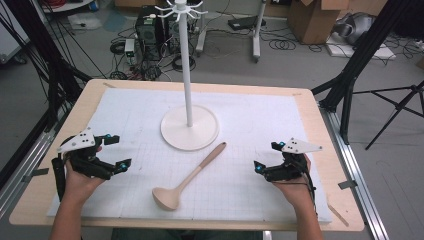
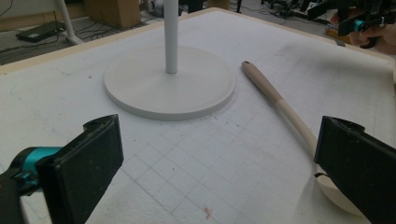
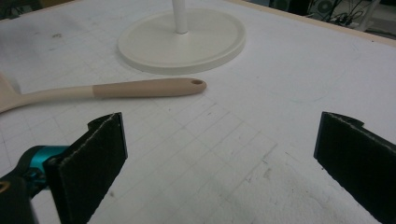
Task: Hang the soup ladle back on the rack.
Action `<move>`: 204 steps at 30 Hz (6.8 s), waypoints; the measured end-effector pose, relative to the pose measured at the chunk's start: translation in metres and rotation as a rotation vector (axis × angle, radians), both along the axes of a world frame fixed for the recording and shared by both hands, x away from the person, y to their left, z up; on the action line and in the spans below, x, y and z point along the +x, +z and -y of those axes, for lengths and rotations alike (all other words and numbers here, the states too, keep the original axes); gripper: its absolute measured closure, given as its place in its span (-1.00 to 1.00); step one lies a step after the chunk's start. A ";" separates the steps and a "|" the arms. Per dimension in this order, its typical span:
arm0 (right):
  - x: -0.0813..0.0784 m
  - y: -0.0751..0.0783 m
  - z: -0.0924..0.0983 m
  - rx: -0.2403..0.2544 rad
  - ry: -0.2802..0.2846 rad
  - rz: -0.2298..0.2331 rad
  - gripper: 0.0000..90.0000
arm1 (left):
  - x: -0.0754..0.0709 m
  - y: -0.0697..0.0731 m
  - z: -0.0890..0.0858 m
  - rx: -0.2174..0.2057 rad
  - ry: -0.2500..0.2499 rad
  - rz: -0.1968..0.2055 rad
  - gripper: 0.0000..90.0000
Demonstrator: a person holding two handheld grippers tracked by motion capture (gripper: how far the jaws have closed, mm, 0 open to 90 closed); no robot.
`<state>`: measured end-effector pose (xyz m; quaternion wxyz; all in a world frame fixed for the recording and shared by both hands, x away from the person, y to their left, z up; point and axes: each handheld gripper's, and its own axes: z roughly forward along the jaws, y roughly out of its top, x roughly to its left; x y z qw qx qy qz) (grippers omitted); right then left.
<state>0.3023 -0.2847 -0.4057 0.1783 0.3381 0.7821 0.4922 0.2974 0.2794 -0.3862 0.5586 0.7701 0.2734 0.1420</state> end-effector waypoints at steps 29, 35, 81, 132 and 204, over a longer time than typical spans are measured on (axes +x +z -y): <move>0.002 -0.003 0.009 -0.011 -0.025 -0.022 -0.97 | 0.027 0.036 0.099 0.136 -0.179 -0.066 -0.96; 0.002 -0.004 0.008 -0.017 -0.023 -0.026 -0.97 | 0.035 0.034 0.125 0.167 -0.218 -0.086 -0.96; 0.005 -0.009 0.001 -0.055 -0.006 -0.044 -0.97 | 0.068 -0.023 0.231 0.542 -0.280 -0.297 -0.96; 0.007 -0.013 -0.003 -0.088 0.004 -0.067 -0.97 | 0.061 -0.027 0.242 0.678 -0.296 -0.339 0.36; 0.008 -0.018 -0.003 -0.096 -0.003 -0.079 -0.97 | 0.042 0.039 0.185 0.483 -0.338 -0.244 0.70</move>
